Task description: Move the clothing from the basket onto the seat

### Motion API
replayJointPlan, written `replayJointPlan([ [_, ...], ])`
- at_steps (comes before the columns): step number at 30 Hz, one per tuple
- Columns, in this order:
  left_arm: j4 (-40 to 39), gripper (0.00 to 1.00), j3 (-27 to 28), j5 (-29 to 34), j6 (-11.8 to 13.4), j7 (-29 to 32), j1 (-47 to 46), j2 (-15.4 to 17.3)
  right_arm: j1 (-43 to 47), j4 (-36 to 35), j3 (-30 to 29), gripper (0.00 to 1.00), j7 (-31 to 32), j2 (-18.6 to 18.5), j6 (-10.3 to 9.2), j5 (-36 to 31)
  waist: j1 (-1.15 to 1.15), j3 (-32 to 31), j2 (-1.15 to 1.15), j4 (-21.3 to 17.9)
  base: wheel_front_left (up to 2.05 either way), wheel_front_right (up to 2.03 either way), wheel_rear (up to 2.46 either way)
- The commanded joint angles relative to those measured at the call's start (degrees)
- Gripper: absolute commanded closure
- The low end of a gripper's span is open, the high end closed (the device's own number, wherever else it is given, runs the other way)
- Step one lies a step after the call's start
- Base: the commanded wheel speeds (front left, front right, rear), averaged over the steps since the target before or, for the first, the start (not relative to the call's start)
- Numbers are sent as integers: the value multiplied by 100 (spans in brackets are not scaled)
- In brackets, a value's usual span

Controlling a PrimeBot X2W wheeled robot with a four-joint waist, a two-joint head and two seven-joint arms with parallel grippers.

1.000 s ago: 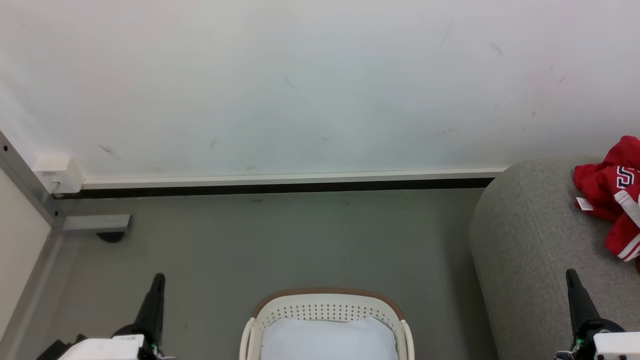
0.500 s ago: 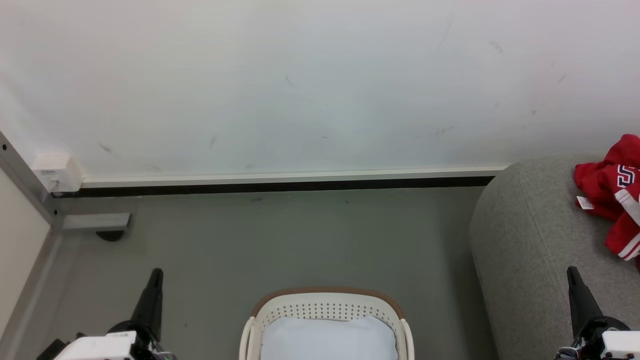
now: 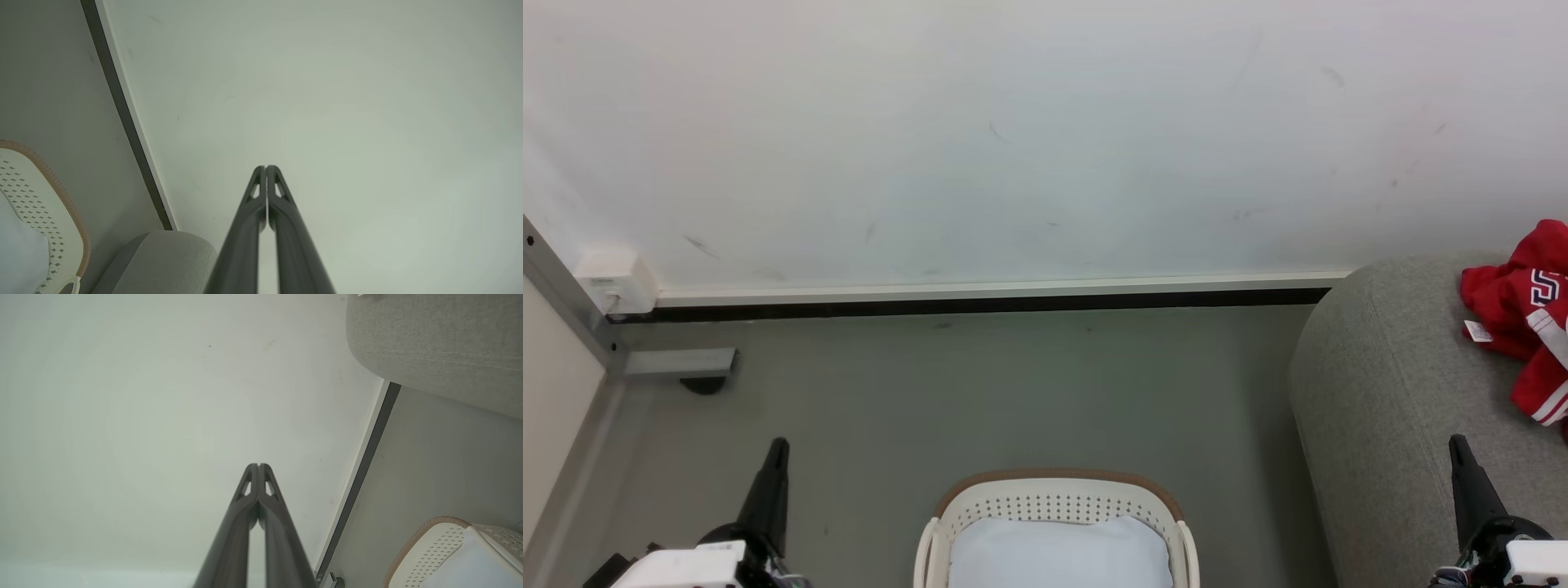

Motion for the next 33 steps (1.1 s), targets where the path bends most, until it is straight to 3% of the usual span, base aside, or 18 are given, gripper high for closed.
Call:
replayJointPlan([
  [1, -14, 100, 17, -80, -24, 22, -50, 10, -67, -27, -20, 100, 25, -42, -12, 10, 0, 0, 0, 0, 0, 0, 0],
  [33, -16, 100, 16, -82, -24, 21, -50, 10, -67, -27, -19, 100, 24, -41, -12, 10, 0, 0, 0, 0, 0, 0, 0],
])
